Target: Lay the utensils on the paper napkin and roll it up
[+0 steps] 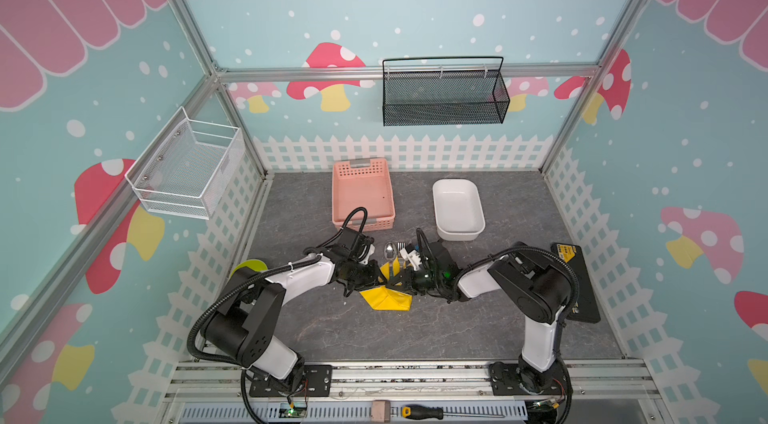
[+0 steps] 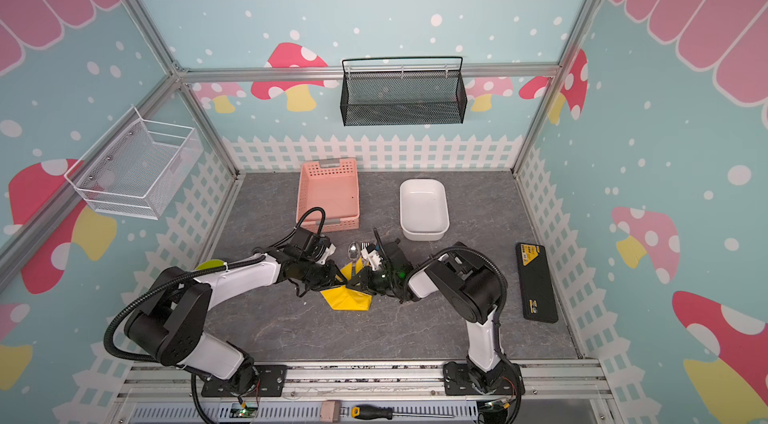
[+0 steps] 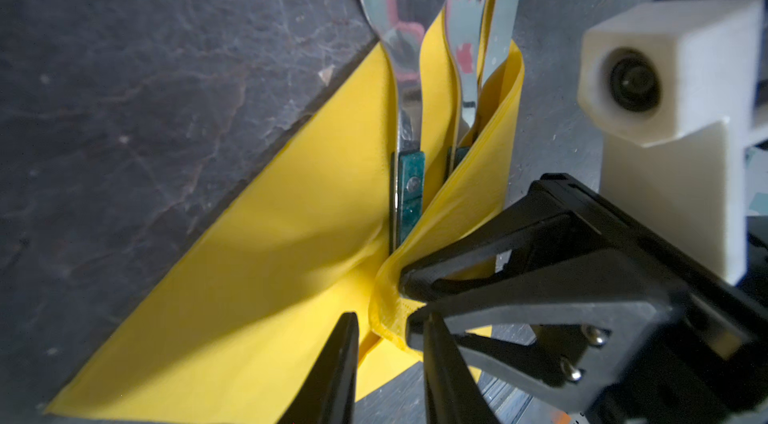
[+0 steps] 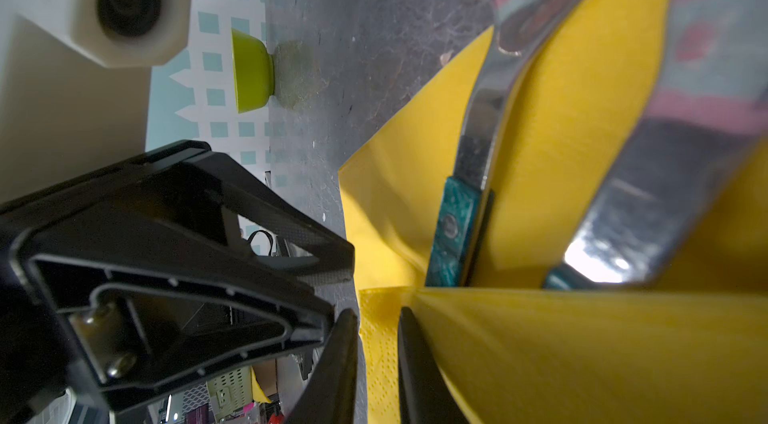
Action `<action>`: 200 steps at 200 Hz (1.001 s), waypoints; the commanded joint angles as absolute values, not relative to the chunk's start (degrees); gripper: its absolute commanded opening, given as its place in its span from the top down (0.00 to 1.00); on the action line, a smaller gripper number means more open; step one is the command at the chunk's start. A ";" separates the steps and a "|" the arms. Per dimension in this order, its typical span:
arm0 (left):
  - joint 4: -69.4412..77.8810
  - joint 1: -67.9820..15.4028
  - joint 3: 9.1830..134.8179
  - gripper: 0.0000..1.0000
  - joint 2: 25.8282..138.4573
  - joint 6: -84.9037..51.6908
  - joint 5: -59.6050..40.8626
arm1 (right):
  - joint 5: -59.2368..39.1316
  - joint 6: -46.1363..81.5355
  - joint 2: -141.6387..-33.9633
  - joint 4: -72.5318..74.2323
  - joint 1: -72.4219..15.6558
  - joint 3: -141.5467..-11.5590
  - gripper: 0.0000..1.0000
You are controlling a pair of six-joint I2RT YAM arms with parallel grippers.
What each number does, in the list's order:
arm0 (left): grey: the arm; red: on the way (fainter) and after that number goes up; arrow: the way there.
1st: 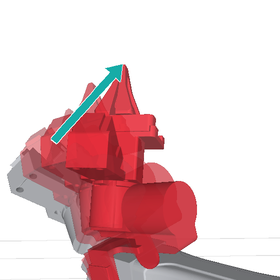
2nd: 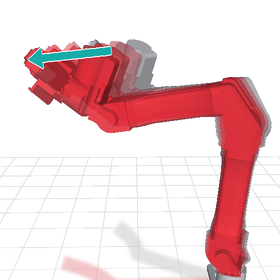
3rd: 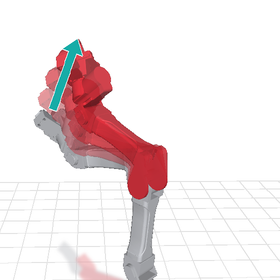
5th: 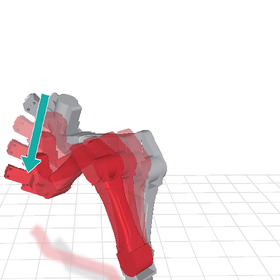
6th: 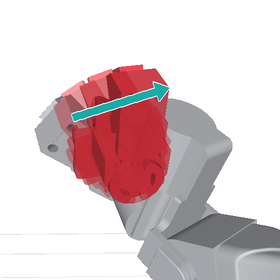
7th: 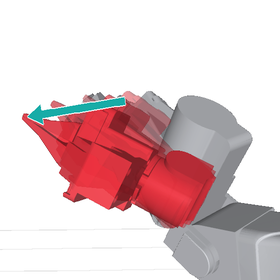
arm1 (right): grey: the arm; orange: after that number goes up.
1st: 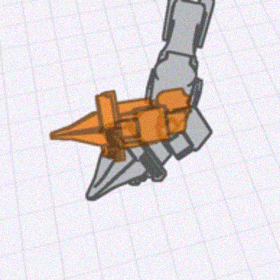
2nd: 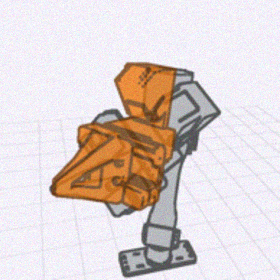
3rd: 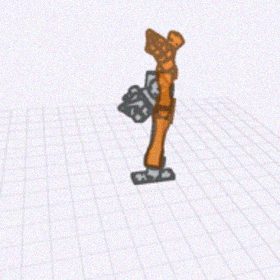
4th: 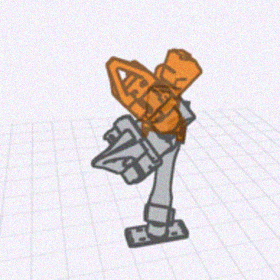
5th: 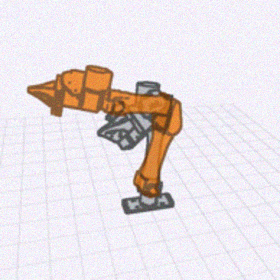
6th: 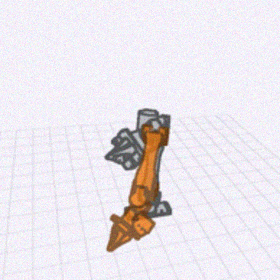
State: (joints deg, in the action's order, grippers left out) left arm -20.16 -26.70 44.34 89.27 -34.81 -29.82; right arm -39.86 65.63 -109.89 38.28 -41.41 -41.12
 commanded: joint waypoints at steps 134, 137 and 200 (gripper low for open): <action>-16.44 -26.46 41.41 0.75 92.00 -38.48 -29.44 | -39.56 65.85 -110.98 38.39 -41.92 -41.63 0.90; -16.41 -26.46 41.40 0.75 91.94 -38.64 -29.44 | -39.50 65.91 -110.95 38.43 -41.90 -41.58 0.90; -14.29 -26.41 41.22 0.77 92.09 -39.86 -31.99 | -39.46 66.02 -110.86 38.43 -41.92 -41.59 0.91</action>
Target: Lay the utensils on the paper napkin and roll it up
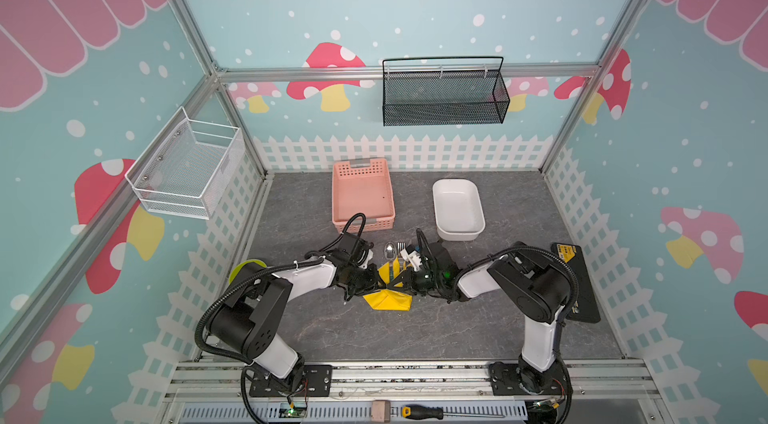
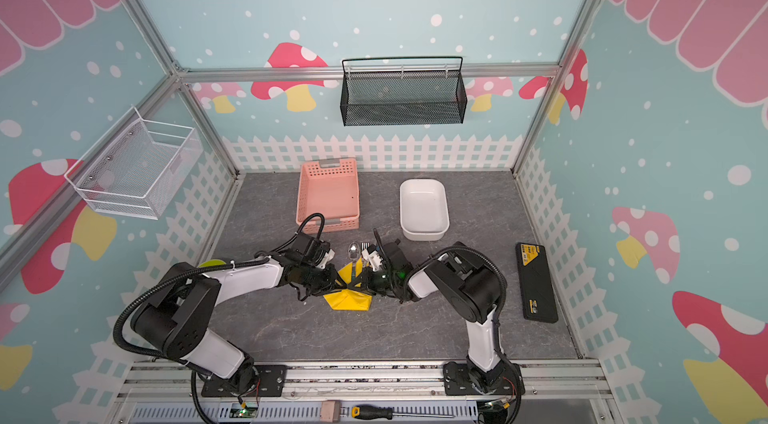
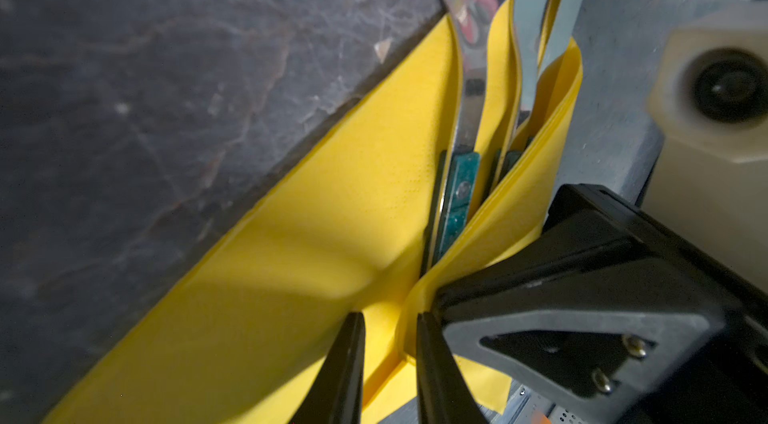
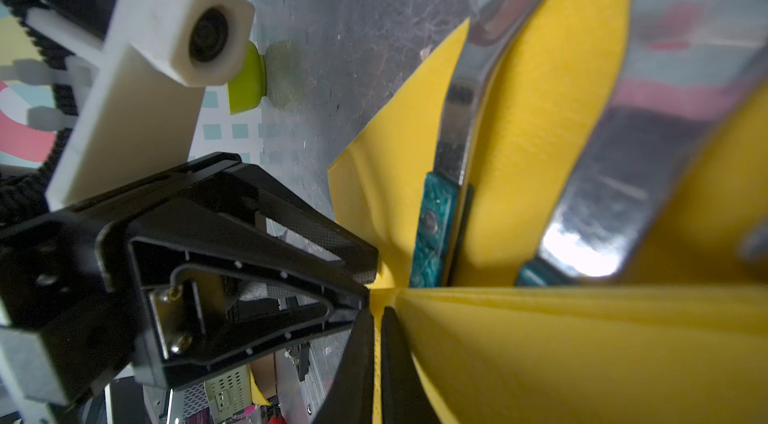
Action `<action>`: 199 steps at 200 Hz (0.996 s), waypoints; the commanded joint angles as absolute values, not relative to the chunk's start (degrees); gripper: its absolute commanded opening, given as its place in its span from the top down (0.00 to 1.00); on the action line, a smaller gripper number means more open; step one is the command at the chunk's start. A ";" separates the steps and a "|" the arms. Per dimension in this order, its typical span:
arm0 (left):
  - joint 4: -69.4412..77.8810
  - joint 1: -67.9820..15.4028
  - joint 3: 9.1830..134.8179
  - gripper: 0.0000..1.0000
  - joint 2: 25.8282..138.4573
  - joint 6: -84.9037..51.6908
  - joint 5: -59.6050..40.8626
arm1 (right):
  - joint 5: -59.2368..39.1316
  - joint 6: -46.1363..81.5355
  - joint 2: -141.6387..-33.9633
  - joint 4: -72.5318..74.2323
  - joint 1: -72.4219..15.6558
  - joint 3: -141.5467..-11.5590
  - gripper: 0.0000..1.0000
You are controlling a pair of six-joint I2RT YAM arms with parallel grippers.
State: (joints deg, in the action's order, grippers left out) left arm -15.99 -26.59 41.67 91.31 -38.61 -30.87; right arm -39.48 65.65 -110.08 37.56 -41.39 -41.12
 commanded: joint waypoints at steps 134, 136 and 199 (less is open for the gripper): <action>-12.59 -26.46 40.52 1.00 91.12 -39.00 -32.98 | -37.83 65.01 -106.99 35.87 -41.92 -41.67 0.92; -12.62 -26.46 40.58 1.00 91.01 -38.95 -32.92 | -37.74 65.01 -106.66 35.62 -41.92 -41.66 0.92; -14.04 -26.46 40.69 1.00 89.13 -37.27 -31.93 | -31.78 59.47 -94.71 23.24 -41.60 -38.23 0.92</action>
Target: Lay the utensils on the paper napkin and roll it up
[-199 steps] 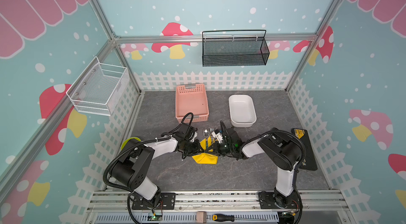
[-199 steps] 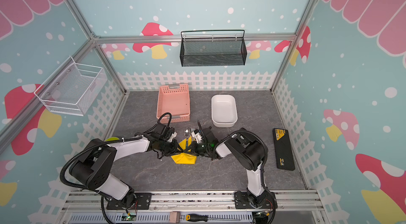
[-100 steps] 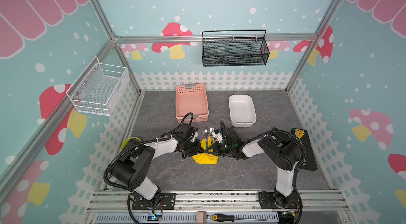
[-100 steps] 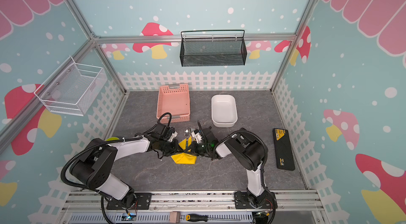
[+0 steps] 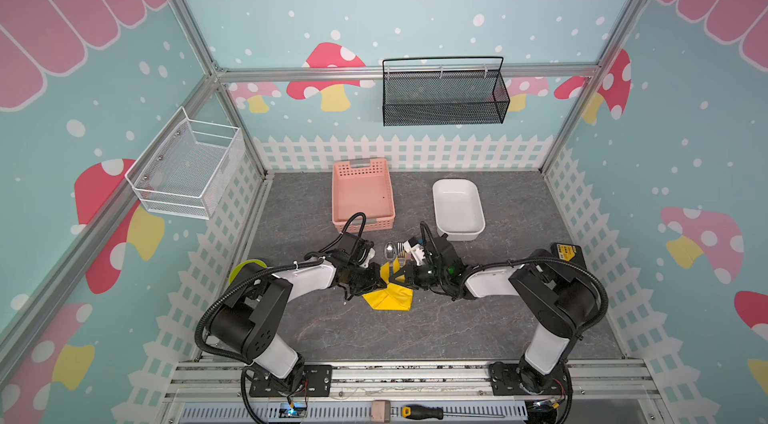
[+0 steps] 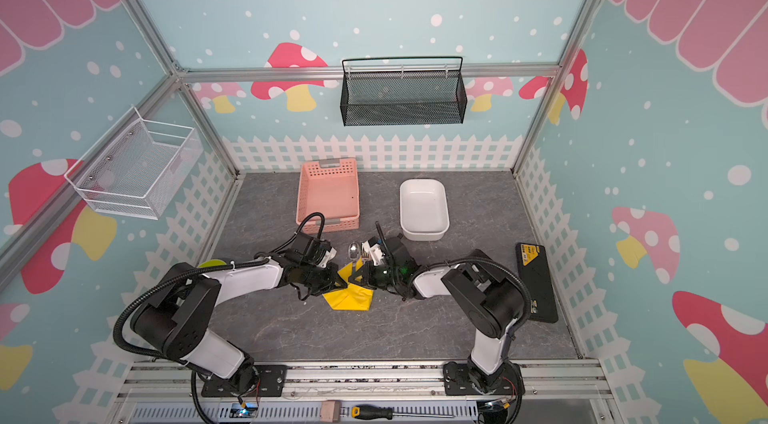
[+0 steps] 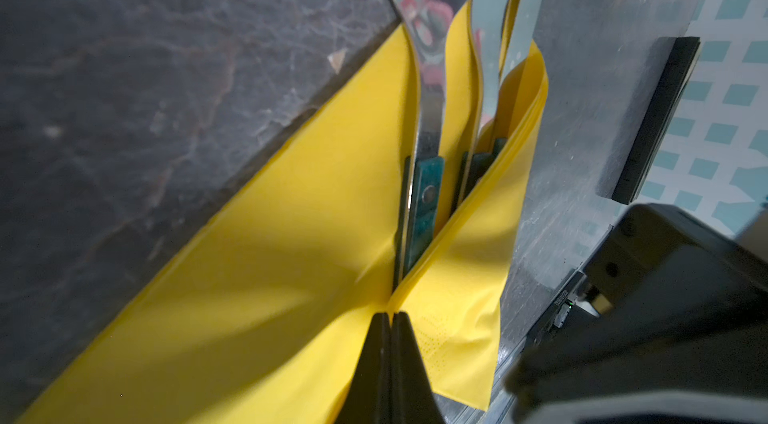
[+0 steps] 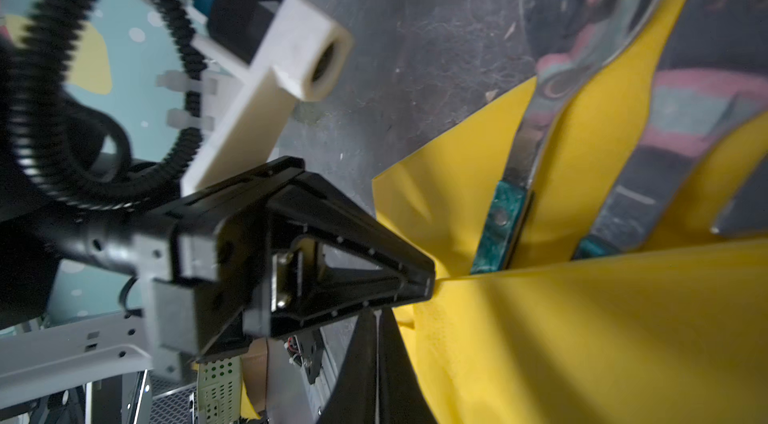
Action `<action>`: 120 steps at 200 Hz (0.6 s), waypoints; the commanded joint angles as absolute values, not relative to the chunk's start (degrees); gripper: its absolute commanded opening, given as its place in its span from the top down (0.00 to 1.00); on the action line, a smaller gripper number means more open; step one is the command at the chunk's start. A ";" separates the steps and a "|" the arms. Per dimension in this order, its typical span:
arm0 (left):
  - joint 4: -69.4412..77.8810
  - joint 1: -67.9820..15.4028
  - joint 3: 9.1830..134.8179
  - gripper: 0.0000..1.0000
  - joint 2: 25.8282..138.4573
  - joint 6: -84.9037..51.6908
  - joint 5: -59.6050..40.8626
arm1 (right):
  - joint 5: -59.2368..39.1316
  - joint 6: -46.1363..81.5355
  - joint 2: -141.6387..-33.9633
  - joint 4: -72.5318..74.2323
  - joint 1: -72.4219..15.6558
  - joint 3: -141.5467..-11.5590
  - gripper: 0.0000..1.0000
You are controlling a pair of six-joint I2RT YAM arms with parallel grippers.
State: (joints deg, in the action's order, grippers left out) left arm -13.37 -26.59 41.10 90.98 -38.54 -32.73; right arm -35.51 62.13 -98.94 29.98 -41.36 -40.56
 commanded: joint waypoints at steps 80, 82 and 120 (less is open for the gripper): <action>-15.62 -26.46 40.34 1.00 88.66 -35.93 -30.92 | -27.39 57.22 -85.40 13.62 -39.55 -32.66 0.97; -15.62 -26.46 40.28 1.00 88.72 -35.90 -30.93 | -27.52 57.22 -85.40 13.69 -39.55 -32.69 0.97; -15.64 -26.46 39.64 1.00 89.77 -35.38 -31.05 | -30.20 56.26 -85.74 13.94 -39.56 -33.08 0.98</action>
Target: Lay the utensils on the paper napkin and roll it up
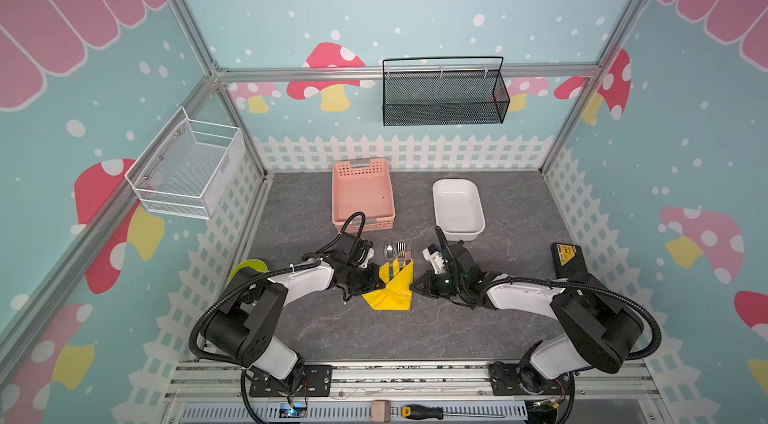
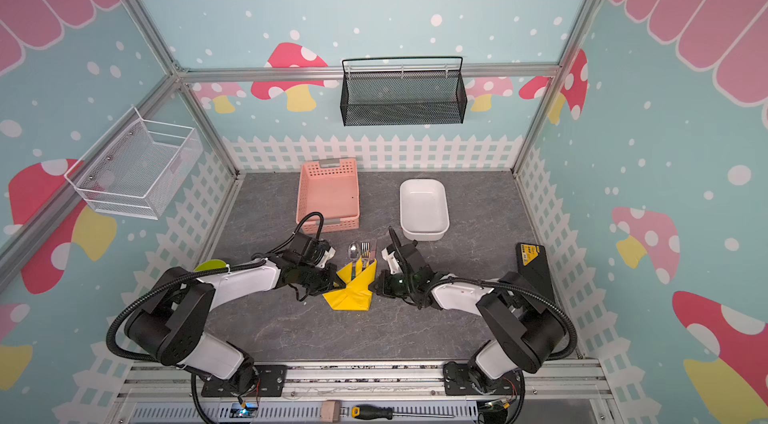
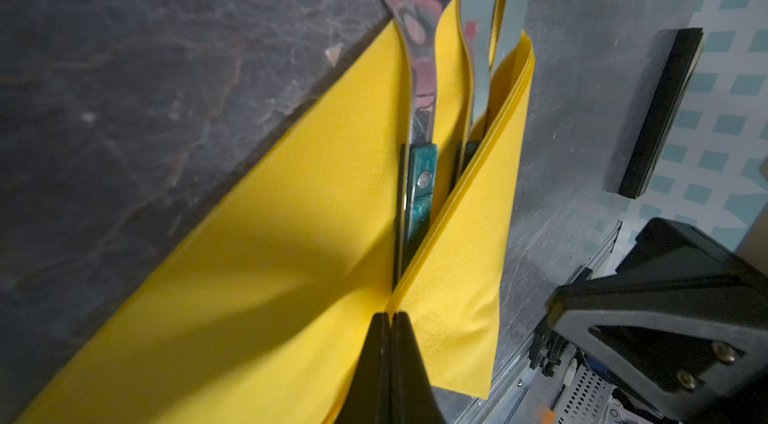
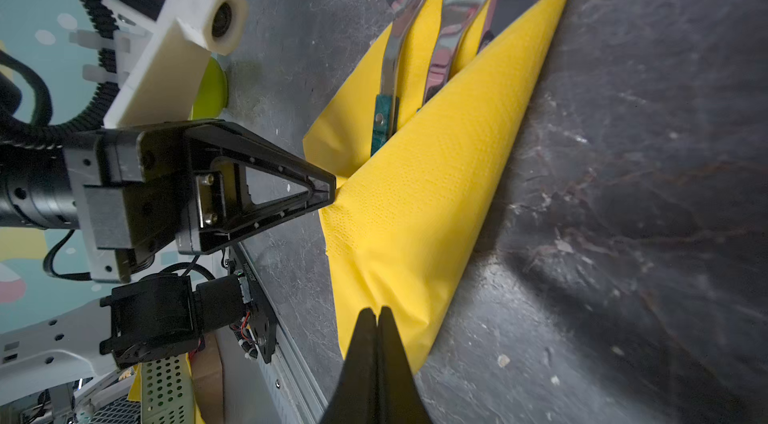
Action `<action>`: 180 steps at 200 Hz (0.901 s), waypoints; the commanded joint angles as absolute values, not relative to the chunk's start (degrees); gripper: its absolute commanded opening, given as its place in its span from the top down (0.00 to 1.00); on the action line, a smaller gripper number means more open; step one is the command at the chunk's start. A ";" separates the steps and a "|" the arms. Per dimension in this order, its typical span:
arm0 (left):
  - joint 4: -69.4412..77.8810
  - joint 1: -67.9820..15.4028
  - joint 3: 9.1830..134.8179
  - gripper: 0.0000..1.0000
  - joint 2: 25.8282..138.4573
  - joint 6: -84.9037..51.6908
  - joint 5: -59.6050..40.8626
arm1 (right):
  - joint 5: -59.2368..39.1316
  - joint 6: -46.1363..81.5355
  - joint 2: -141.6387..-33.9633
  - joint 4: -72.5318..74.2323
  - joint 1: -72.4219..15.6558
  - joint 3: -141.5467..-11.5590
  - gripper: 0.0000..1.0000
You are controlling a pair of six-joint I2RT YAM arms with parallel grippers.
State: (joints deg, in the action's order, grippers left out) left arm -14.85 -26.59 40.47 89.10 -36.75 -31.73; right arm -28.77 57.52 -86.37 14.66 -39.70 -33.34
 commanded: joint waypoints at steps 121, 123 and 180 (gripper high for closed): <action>-15.68 -26.45 40.17 1.00 90.97 -35.06 -30.60 | -37.20 58.01 -92.08 23.16 -41.22 -30.58 1.00; -15.70 -26.46 40.23 1.00 90.97 -35.07 -30.54 | -37.23 58.01 -92.21 23.30 -41.24 -30.47 1.00; -15.65 -26.46 41.41 1.00 91.98 -34.80 -29.93 | -35.56 58.41 -95.89 24.57 -41.31 -29.06 1.00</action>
